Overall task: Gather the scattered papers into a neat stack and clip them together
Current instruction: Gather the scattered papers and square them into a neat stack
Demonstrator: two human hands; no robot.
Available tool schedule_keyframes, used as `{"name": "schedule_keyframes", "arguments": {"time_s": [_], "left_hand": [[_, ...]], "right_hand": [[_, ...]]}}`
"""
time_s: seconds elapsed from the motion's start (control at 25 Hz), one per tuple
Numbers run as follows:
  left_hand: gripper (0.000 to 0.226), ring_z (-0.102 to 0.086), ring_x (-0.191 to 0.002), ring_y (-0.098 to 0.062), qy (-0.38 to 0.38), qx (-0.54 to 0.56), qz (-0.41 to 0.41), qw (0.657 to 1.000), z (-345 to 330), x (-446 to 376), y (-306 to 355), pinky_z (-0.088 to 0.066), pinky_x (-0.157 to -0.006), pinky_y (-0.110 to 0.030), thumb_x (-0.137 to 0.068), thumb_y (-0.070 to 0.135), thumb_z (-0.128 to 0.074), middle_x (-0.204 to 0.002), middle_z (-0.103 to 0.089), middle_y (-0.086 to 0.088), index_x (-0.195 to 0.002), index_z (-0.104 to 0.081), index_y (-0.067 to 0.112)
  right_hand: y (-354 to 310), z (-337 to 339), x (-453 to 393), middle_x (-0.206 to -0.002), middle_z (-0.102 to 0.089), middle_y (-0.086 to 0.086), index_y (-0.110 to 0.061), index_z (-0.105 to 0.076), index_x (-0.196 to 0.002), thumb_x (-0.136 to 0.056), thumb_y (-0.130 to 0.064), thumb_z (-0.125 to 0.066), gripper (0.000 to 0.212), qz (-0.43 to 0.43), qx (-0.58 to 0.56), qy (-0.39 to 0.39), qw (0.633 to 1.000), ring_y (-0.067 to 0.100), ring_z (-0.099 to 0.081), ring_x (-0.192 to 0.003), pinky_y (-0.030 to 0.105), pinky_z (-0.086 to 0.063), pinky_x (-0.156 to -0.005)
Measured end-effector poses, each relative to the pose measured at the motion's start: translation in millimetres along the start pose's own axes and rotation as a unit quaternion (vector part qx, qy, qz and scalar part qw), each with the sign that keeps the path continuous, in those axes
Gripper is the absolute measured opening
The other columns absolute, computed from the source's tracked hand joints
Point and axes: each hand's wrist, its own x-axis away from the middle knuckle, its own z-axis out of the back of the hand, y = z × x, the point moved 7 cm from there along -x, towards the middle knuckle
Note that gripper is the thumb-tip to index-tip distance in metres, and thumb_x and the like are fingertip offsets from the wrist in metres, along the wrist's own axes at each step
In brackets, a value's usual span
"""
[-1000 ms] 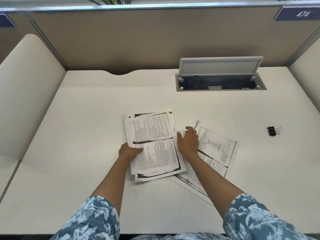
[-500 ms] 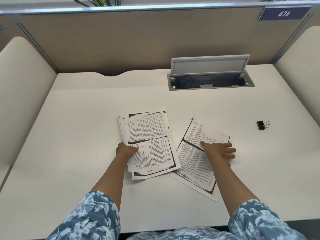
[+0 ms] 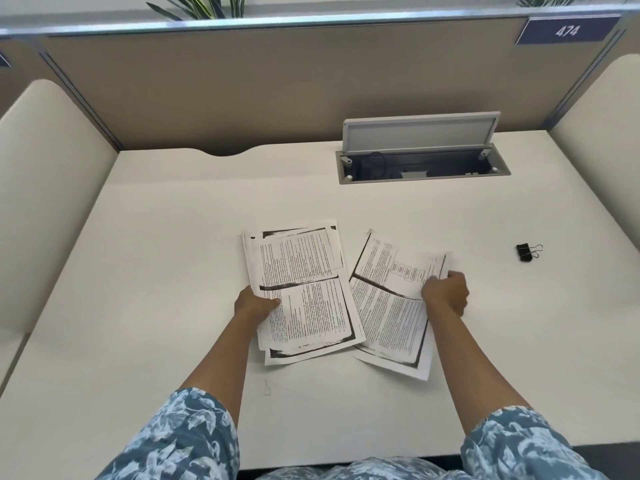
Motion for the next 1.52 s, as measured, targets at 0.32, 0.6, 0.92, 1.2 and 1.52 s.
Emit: {"name": "schedule_keyframes", "arguments": {"time_s": [0.32,0.6,0.92,1.2,1.52], "left_hand": [[0.045,-0.060,-0.125,-0.036,-0.026,0.026,-0.004,0.999,1,-3,-2,-0.047,-0.110,-0.049,-0.092,0.008,-0.071,-0.135,-0.065,-0.016,-0.135,-0.059,0.007],[0.043,-0.062,-0.123,-0.034,-0.031,0.033,0.002,0.999,-1,-4,-4,-0.048,-0.110,-0.047,-0.091,0.005,-0.072,-0.132,-0.067,-0.015,-0.132,-0.062,0.005],[0.037,-0.062,-0.118,-0.033,-0.043,0.053,0.013,0.998,-3,-1,-1,-0.049,-0.107,-0.044,-0.096,0.008,-0.060,-0.135,-0.065,-0.016,-0.132,-0.062,0.007],[0.068,-0.045,-0.140,-0.036,-0.013,0.046,0.071,0.996,-3,-4,-1,-0.036,-0.112,-0.042,-0.105,0.055,-0.031,-0.152,-0.048,-0.016,-0.148,-0.047,0.005],[0.057,-0.057,-0.115,-0.028,-0.019,0.040,0.063,0.997,-8,-4,-2,-0.045,-0.096,-0.035,-0.097,0.050,-0.056,-0.133,-0.063,-0.008,-0.137,-0.059,0.010]], "right_hand": [[-87,52,0,-0.108,-0.072,0.006,-0.016,-0.063,-0.107,-0.101,-0.021,-0.051,0.015,0.178,-0.095,0.128,0.971,0.030,-0.066,-0.097,0.031,-0.041,-0.074],[-106,43,2,-0.106,-0.070,0.003,-0.014,-0.063,-0.106,-0.100,-0.025,-0.052,0.016,0.217,-0.191,0.103,0.952,0.017,-0.062,-0.092,0.023,-0.039,-0.076],[-91,-54,47,-0.103,-0.070,0.007,-0.013,-0.062,-0.110,-0.101,-0.018,-0.048,0.017,0.263,-0.092,-0.044,0.959,0.021,-0.057,-0.082,0.029,-0.040,-0.073],[-83,-115,88,-0.105,-0.067,0.011,-0.010,-0.056,-0.115,-0.101,-0.013,-0.048,0.017,0.299,-0.034,-0.159,0.941,0.034,-0.062,-0.097,0.033,-0.044,-0.074],[-59,-136,115,-0.143,-0.036,0.018,0.002,-0.030,-0.146,-0.089,-0.029,-0.069,0.075,0.302,0.062,-0.184,0.933,0.037,-0.036,-0.129,0.045,-0.031,-0.110]]}}
